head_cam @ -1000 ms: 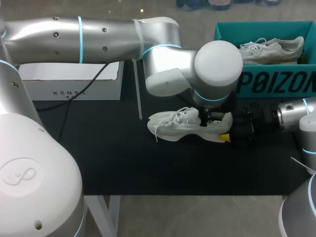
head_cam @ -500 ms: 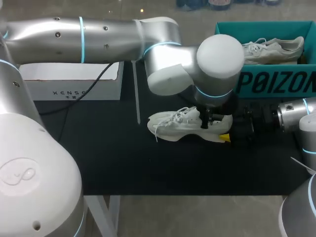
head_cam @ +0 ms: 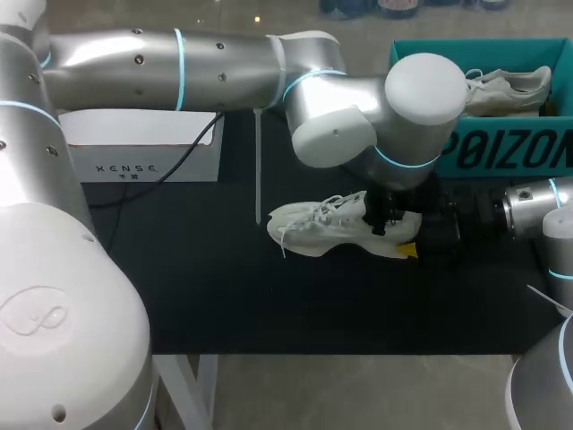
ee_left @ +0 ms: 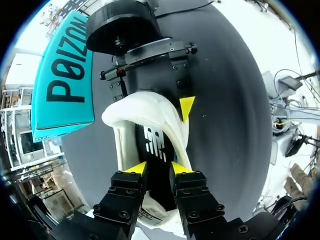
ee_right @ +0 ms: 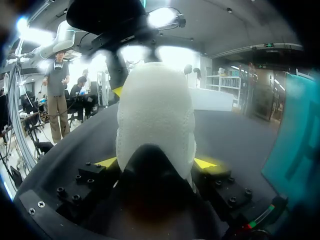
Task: Take the shoe out of the shoebox, open the shoe tongue, remove and reinsert the insole, then place the shoe into the shoebox
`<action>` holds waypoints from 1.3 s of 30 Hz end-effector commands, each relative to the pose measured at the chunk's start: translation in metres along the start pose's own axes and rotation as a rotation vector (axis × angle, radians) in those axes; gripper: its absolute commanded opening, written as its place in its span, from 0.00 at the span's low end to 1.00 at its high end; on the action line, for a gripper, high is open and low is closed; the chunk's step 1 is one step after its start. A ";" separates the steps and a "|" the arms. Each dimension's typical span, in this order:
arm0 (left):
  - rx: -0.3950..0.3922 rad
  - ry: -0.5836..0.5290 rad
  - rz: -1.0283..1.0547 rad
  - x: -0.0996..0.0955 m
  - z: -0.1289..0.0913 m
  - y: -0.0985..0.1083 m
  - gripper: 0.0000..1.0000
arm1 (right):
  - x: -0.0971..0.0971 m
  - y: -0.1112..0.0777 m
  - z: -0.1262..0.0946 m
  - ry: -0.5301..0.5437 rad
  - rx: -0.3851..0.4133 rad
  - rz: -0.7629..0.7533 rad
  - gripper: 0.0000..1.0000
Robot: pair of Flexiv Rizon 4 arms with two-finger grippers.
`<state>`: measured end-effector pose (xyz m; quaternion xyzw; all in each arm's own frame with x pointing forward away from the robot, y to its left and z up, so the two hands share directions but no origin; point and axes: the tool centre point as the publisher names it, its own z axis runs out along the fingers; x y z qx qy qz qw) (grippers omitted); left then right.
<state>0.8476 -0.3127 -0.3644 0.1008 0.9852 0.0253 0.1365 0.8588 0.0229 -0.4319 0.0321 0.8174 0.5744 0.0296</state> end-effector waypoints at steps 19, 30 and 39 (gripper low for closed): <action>-0.049 0.114 0.025 0.013 0.067 -0.007 0.16 | 0.000 -0.002 0.004 -0.001 0.002 0.001 0.00; 0.003 0.069 0.040 0.011 0.066 -0.006 0.00 | 0.000 -0.002 0.004 -0.001 0.002 0.001 0.00; -0.010 -0.039 0.011 0.007 0.041 0.007 0.00 | 0.000 -0.002 0.004 -0.001 0.002 0.001 0.00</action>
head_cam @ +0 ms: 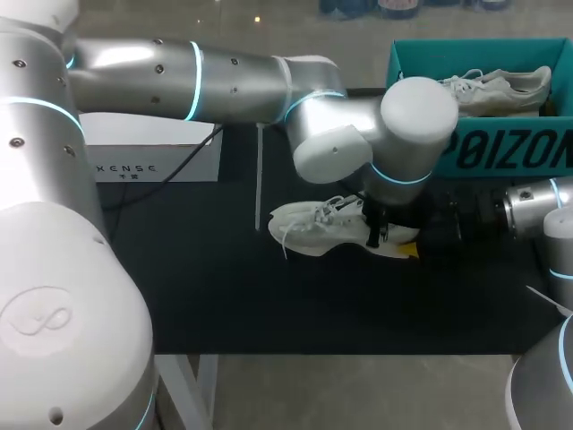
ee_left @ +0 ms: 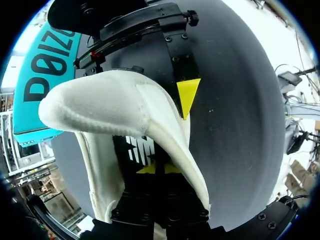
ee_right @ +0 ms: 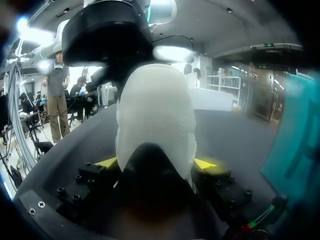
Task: Take the shoe out of the shoebox, open the shoe tongue, remove and reinsert the insole, then place the shoe into the shoebox
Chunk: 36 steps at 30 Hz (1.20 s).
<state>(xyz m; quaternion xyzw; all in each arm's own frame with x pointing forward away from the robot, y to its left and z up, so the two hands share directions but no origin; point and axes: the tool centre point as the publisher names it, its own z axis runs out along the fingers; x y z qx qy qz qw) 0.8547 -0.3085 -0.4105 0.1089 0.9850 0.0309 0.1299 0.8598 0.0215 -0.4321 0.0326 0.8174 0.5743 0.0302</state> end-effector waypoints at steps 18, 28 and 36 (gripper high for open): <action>0.020 -0.170 -0.032 -0.019 -0.044 0.011 0.00 | 0.001 -0.002 0.005 0.000 0.002 0.001 0.00; 0.072 -0.168 -0.045 -0.018 -0.065 0.014 0.00 | 0.001 -0.002 0.005 0.000 0.002 0.001 0.00; 0.104 -0.051 -0.012 -0.016 -0.069 0.009 0.00 | 0.001 -0.002 0.005 0.000 0.002 0.001 0.00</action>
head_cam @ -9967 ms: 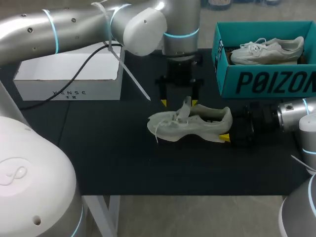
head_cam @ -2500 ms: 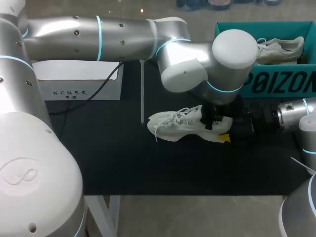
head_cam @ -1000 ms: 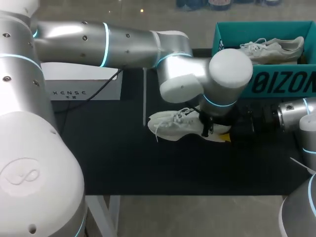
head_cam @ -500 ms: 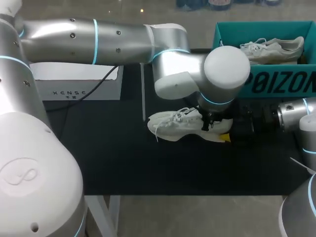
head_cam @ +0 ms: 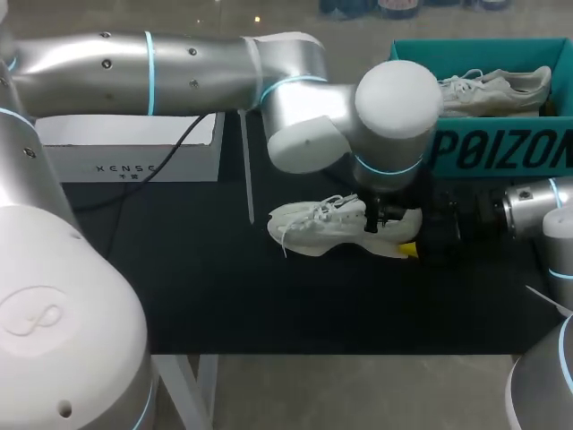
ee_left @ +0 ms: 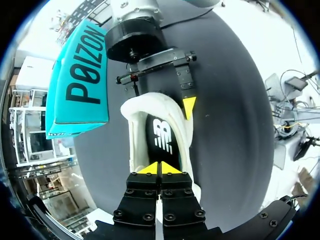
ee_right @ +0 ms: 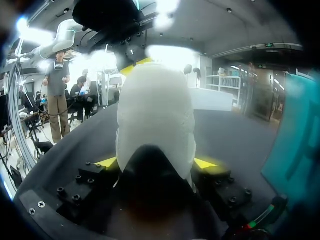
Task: Take the shoe out of the shoebox, open the shoe tongue, remove and reinsert the insole, then place the shoe into the shoebox
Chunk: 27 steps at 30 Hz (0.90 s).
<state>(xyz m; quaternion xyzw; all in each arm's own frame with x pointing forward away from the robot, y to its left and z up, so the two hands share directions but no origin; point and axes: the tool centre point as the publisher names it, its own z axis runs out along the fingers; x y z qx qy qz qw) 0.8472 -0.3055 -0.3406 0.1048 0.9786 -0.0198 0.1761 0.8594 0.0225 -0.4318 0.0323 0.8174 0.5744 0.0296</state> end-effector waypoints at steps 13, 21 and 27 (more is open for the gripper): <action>0.010 0.215 0.025 0.007 0.018 -0.005 0.00 | 0.001 -0.002 0.004 -0.001 0.002 0.001 0.00; -0.001 0.246 0.014 0.013 0.022 -0.005 0.00 | 0.001 -0.002 0.004 -0.001 0.002 0.001 0.00; -0.008 0.267 0.012 0.020 0.026 -0.003 0.00 | 0.001 -0.002 0.004 -0.001 0.002 0.001 0.00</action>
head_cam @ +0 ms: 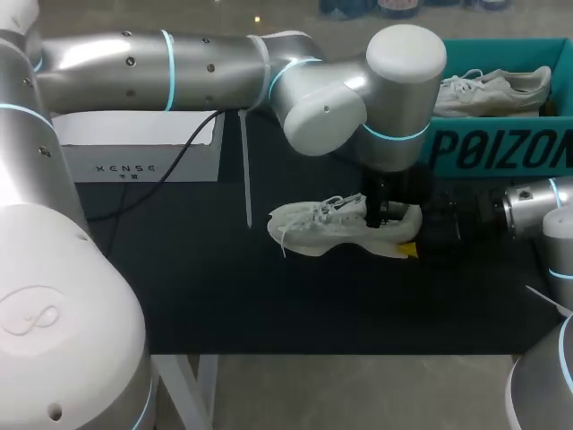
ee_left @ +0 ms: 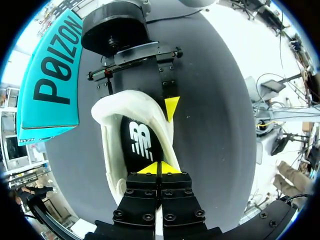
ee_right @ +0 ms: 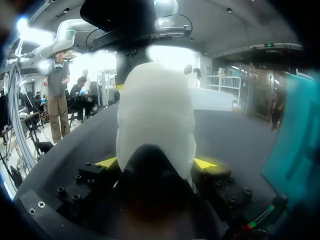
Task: Take the shoe out of the shoebox, open the shoe tongue, remove and reinsert the insole, then place the shoe into the shoebox
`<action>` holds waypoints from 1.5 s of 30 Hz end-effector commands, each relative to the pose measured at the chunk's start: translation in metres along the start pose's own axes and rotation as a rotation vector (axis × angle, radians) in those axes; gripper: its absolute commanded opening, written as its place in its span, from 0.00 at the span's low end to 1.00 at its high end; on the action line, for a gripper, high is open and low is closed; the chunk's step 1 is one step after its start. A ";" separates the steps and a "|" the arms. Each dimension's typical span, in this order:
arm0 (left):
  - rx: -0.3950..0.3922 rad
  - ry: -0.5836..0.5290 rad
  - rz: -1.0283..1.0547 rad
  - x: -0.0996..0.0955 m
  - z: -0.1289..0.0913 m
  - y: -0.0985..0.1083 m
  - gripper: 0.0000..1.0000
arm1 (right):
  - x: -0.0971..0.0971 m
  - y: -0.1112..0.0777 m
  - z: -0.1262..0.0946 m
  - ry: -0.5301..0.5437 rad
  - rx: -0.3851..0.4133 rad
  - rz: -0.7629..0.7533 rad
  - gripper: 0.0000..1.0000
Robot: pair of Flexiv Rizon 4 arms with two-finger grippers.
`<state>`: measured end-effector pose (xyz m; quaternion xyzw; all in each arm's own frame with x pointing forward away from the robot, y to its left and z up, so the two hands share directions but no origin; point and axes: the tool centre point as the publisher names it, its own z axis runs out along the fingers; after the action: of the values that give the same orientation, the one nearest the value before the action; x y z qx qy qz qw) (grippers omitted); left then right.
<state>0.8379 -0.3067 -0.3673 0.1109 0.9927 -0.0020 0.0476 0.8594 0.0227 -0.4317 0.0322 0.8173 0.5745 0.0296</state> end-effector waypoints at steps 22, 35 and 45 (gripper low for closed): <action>-0.015 0.011 0.010 -0.005 0.012 -0.004 0.33 | 0.001 -0.003 0.004 -0.001 0.003 0.001 0.00; -0.023 0.031 0.009 -0.009 0.044 -0.007 0.36 | 0.001 -0.003 0.004 -0.001 0.003 0.001 0.00; -0.025 0.064 0.039 0.009 0.091 -0.015 0.00 | 0.001 -0.003 0.004 -0.001 0.003 0.001 0.00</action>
<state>0.8462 -0.3158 -0.4143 0.1290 0.9915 0.0108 0.0120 0.8575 0.0227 -0.4327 0.0314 0.8176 0.5742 0.0295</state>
